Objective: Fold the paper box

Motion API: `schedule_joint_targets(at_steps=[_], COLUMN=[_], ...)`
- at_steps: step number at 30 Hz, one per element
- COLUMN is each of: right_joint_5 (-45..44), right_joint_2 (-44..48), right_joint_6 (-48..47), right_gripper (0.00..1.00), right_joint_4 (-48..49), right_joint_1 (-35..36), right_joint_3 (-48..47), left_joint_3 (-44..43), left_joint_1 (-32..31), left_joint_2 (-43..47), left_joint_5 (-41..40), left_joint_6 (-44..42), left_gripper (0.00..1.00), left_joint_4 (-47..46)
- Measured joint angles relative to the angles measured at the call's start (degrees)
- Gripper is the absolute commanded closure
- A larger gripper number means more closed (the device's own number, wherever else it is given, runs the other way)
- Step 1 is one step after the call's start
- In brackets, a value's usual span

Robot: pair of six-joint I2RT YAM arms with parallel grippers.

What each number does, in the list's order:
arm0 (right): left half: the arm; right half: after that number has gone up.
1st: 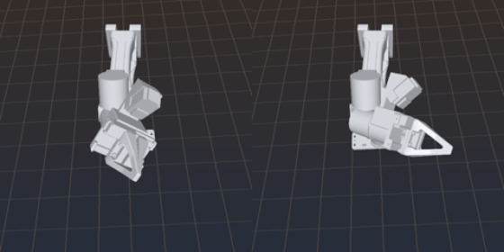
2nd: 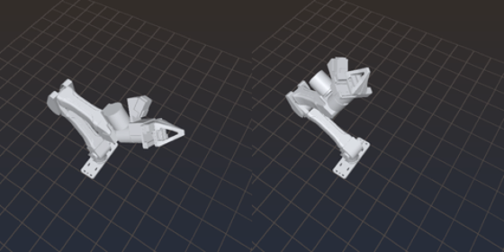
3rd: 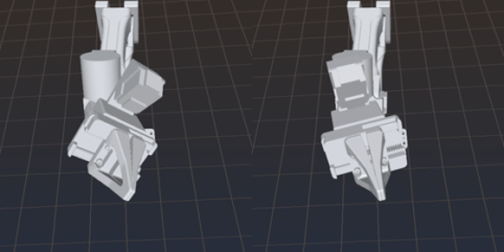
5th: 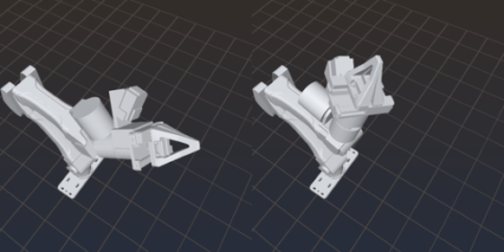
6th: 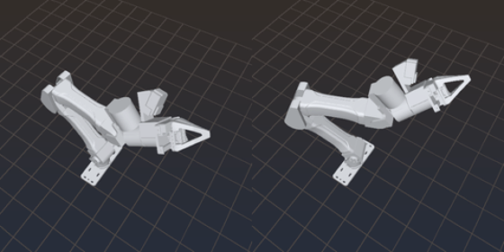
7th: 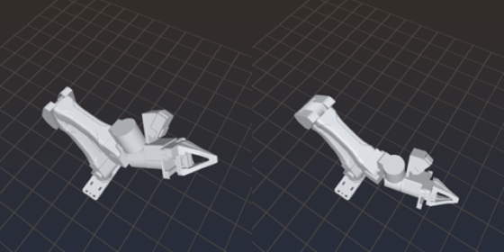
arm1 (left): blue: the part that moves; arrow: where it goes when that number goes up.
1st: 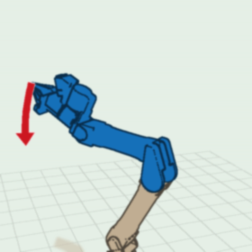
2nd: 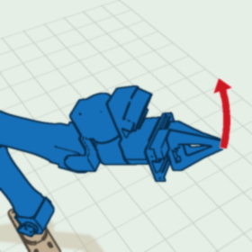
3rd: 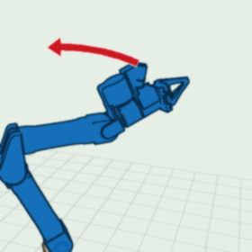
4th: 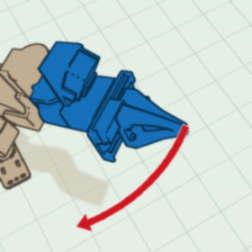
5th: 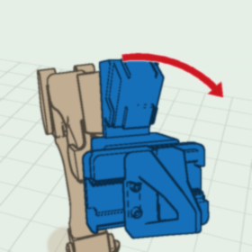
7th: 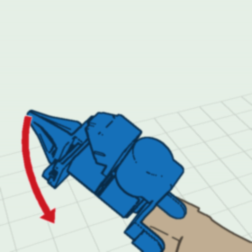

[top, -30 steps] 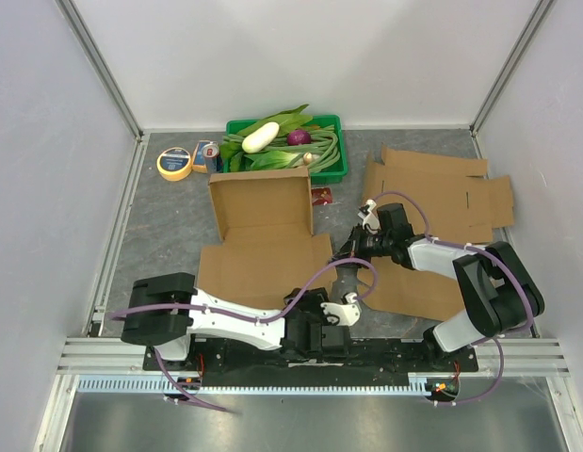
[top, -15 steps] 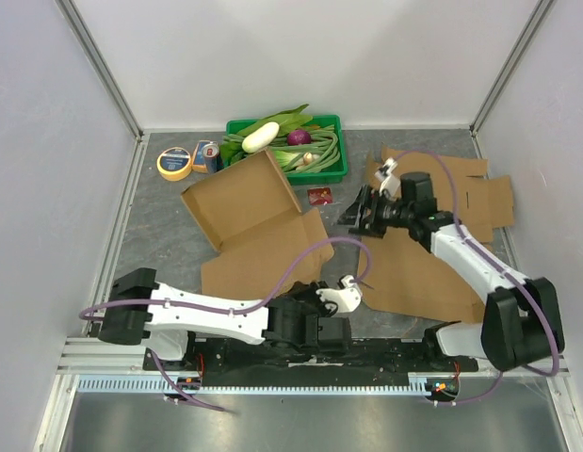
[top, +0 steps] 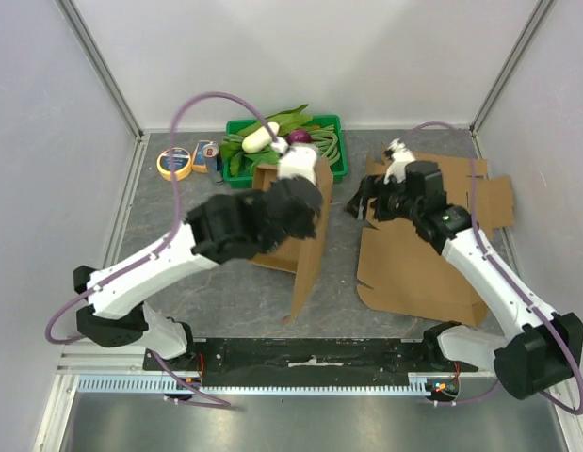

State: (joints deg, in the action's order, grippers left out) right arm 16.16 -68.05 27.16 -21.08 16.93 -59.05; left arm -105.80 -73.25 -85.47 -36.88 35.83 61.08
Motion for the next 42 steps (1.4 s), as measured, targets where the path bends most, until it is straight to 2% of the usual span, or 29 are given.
schedule_joint_targets(at_steps=[3,6,12,17,21,29,34,35,37,38,39,40,42], right_joint_5=[0.07,0.94,1.11,1.03,0.37,-12.48,-31.12,-34.6,-40.61,-42.12,-43.23,-44.0,-44.0], right_joint_2=[2.21,3.91,9.7,11.39,10.51,3.91,-4.02,-5.4,-7.82,-8.57,-9.18,-9.7,-10.29], right_joint_6=[-2.6,-5.09,-9.81,-12.52,-14.29,-22.27,-29.44,-31.01,-34.07,-35.19,-36.15,-37.16,-38.56], right_gripper=[0.08,0.06,0.02,0.02,0.03,0.06,0.21,0.3,0.42,0.55,0.59,0.63,0.89], right_joint_4=[-1.01,-2.23,-5.09,-6.27,-6.14,-5.14,-2.71,-2.25,-0.79,-0.09,0.72,1.66,3.08], right_joint_1=[7.43,13.27,14.47,17.18,22.51,41.35,49.33,49.94,50.03,49.9,49.4,48.94,48.06], right_joint_3=[2.64,2.91,2.21,-2.69,-8.98,-17.57,-19.89,-19.89,-19.82,-19.8,-19.8,-19.85,-19.91], left_joint_3=[-2.21,-7.8,-16.11,-16.52,-16.68,-14.67,-12.02,-11.78,-10.91,-10.21,-9.14,-8.07,-5.49], left_joint_1=[9.11,15.19,23.43,31.58,36.0,44.06,47.32,47.58,48.37,48.74,49.2,49.75,50.99], left_joint_2=[1.14,0.02,-0.94,-1.95,-3.72,-3.17,-2.99,-2.99,-2.58,-2.12,-1.42,-0.7,1.18], left_joint_5=[6.1,9.53,14.32,17.86,20.46,22.43,23.98,24.04,24.59,24.9,25.07,25.29,25.7], left_joint_6=[5.22,11.61,23.15,32.35,37.53,42.8,45.0,45.2,45.75,45.83,46.01,46.12,46.16], left_gripper=[0.98,0.98,0.98,0.98,0.98,0.98,0.98,0.98,0.98,0.98,0.98,0.93,0.78], left_joint_4=[0.72,4.83,11.15,14.6,15.96,16.83,16.9,16.94,16.76,16.65,16.63,16.7,16.57])
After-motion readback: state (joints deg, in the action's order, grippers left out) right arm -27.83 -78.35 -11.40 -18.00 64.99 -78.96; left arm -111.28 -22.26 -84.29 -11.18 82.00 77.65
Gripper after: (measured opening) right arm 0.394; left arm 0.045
